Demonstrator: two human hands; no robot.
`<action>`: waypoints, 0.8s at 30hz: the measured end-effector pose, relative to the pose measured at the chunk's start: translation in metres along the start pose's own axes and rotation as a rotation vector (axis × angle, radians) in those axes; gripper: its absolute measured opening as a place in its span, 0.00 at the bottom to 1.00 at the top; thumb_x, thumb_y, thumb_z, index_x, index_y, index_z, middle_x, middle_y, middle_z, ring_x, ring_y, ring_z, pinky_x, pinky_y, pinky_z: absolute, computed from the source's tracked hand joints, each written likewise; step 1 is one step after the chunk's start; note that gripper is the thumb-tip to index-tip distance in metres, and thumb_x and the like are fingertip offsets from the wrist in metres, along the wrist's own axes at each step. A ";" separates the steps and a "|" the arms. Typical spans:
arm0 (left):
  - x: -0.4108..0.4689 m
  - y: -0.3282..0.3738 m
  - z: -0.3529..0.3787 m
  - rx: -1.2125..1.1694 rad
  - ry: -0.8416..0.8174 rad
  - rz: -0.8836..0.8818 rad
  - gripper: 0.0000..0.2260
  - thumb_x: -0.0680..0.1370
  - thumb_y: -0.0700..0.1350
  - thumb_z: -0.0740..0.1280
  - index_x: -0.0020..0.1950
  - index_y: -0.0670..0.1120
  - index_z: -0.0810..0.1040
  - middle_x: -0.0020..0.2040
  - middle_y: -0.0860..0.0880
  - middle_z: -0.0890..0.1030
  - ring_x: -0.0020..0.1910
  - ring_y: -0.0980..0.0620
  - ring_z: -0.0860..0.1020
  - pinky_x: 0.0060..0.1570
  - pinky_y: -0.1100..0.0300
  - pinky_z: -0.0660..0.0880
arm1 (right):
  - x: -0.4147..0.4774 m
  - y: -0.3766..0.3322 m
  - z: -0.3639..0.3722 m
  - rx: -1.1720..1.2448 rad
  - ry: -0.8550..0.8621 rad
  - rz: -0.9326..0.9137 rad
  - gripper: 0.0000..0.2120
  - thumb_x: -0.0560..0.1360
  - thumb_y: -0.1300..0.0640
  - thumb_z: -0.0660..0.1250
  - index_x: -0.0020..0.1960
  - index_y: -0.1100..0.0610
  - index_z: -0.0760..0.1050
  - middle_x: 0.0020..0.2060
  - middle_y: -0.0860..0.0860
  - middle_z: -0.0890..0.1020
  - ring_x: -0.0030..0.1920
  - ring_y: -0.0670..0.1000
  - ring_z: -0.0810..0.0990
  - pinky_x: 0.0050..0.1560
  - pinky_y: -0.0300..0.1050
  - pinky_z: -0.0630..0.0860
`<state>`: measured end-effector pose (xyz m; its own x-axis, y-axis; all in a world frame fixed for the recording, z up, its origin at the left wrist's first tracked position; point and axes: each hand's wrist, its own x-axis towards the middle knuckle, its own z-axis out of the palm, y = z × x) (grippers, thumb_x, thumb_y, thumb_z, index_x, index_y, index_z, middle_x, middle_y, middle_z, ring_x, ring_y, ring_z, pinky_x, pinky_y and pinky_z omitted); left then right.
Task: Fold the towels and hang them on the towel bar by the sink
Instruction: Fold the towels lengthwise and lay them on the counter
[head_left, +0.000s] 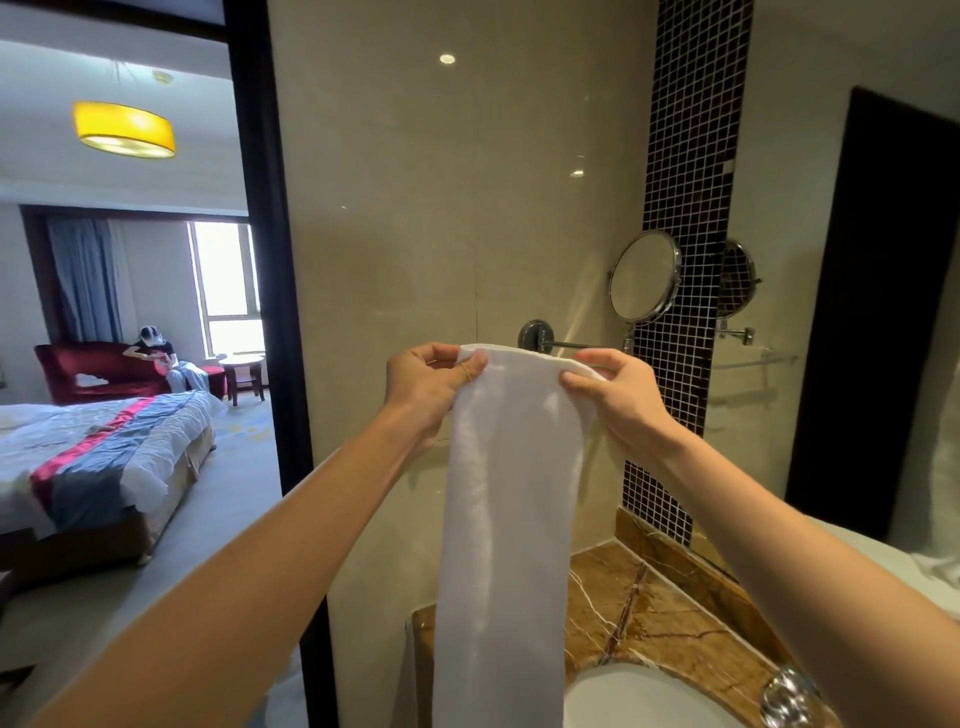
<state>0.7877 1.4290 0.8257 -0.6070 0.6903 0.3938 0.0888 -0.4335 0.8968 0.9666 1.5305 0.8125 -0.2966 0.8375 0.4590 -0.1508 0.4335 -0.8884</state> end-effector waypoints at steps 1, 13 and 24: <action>0.000 -0.001 0.000 -0.014 0.002 -0.004 0.09 0.68 0.39 0.77 0.42 0.43 0.78 0.42 0.45 0.82 0.40 0.48 0.81 0.43 0.55 0.79 | -0.002 0.003 -0.001 0.015 -0.015 0.040 0.15 0.72 0.61 0.72 0.57 0.64 0.77 0.46 0.55 0.82 0.46 0.54 0.83 0.49 0.49 0.81; -0.006 -0.003 0.004 -0.108 -0.021 -0.061 0.07 0.71 0.40 0.75 0.45 0.43 0.79 0.44 0.44 0.83 0.41 0.48 0.81 0.44 0.55 0.80 | -0.021 0.017 0.008 0.094 -0.081 0.153 0.13 0.81 0.54 0.61 0.56 0.61 0.78 0.50 0.56 0.84 0.50 0.57 0.83 0.52 0.56 0.81; -0.025 -0.010 -0.009 -0.036 -0.324 -0.161 0.21 0.59 0.49 0.81 0.47 0.41 0.83 0.45 0.44 0.86 0.43 0.48 0.84 0.37 0.59 0.79 | -0.035 -0.037 0.030 0.164 -0.037 -0.014 0.13 0.81 0.57 0.59 0.57 0.65 0.77 0.53 0.64 0.82 0.50 0.60 0.82 0.53 0.60 0.78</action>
<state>0.7953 1.4107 0.8050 -0.3288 0.8967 0.2964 -0.0194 -0.3202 0.9471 0.9544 1.4755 0.8294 -0.3274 0.8175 0.4738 -0.3061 0.3826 -0.8717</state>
